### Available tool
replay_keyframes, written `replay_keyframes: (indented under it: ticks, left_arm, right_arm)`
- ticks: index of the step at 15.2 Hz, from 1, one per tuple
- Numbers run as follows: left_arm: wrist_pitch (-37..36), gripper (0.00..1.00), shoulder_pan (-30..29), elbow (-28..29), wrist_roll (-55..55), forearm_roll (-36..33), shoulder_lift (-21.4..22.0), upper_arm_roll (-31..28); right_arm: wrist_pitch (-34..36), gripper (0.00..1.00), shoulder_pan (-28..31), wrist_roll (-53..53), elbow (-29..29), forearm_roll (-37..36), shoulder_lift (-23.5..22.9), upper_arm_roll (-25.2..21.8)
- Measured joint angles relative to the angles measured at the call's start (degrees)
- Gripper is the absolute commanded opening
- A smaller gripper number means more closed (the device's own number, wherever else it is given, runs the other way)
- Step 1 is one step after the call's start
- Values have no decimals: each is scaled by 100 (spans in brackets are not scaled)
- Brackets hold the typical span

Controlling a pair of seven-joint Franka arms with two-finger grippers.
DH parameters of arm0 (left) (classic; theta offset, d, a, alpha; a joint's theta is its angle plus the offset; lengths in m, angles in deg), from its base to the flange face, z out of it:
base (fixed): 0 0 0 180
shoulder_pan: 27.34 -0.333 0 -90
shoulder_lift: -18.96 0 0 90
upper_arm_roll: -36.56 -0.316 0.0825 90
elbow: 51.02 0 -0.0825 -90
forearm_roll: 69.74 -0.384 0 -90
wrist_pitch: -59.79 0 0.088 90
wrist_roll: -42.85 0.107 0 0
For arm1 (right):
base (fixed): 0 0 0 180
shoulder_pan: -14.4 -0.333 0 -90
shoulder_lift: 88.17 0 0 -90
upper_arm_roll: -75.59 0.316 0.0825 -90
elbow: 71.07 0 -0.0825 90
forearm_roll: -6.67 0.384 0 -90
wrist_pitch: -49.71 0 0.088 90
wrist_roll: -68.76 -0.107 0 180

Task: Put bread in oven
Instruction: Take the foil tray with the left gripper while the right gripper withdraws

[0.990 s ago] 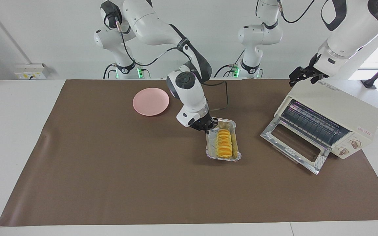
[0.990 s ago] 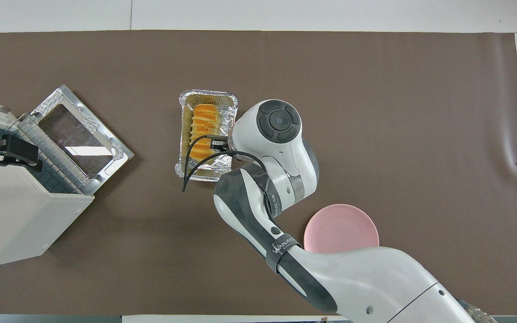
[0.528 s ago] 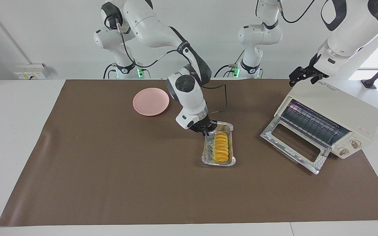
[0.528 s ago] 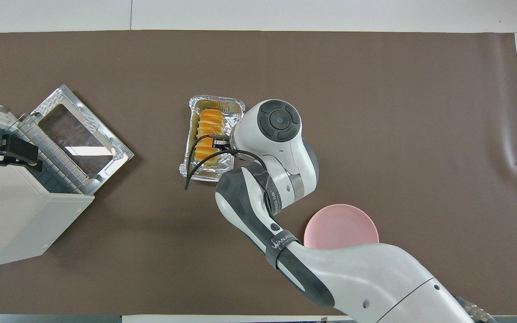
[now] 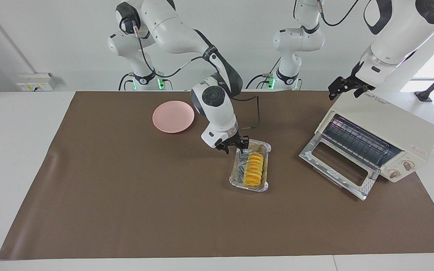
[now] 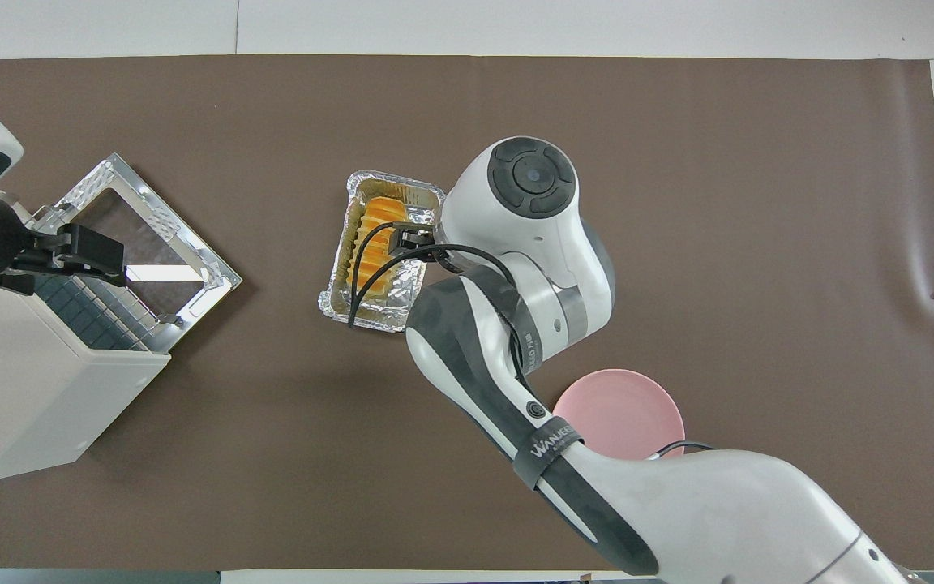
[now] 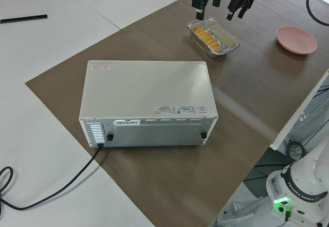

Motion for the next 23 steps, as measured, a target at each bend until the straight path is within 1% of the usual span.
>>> replay_keyframes:
  ticks: [3,5,8,10,12,14,17,18,19,20,23]
  left_arm:
    - [519,100,505,0,-125,39,-367,29]
    - [1054,100,850,1,-455,75,-763,36]
    - [1874,100,1331,2,-905,77,-1379,41]
    - [2253,100,1585,5,-972,77,-1648,40]
    - [2597,100,1806,23,-989,77,-1850,40]
    - [2785,100,2092,41,-1008,-101,-2065,32]
    - [2854,100,2529,-7,-1466,-489,-2235,24]
    - [2823,100,2552,-6,-1523,-520,-2238,21]
    - [2792,100,2546,-5,-1528,-531,-2238,0]
    - [2788,100,2528,3,-1528,-533,-2240,-32]
    - [3055,100,2502,63,-1528,-533,-2396,-92]
  right_arm:
    - [719,100,457,693,-2,-447,640,-8]
    - [1151,100,805,1250,47,-609,987,-14]
    - [1825,100,1419,2216,211,-635,1494,-23]
    - [2267,100,1827,2740,443,-636,1891,-32]
    - [2414,100,2140,3106,788,-690,2292,-36]
    - [2565,100,2368,3432,1094,-850,2613,-36]
    - [2683,100,2584,3541,1418,-880,2884,-36]
    - [2681,100,2606,3550,1456,-882,2910,-36]
    - [2675,91,2614,3551,1462,-913,2912,-36]
    - [2668,89,2617,3551,1457,-1023,2911,-35]
    - [2672,90,2619,3551,1394,-1250,2910,-35]
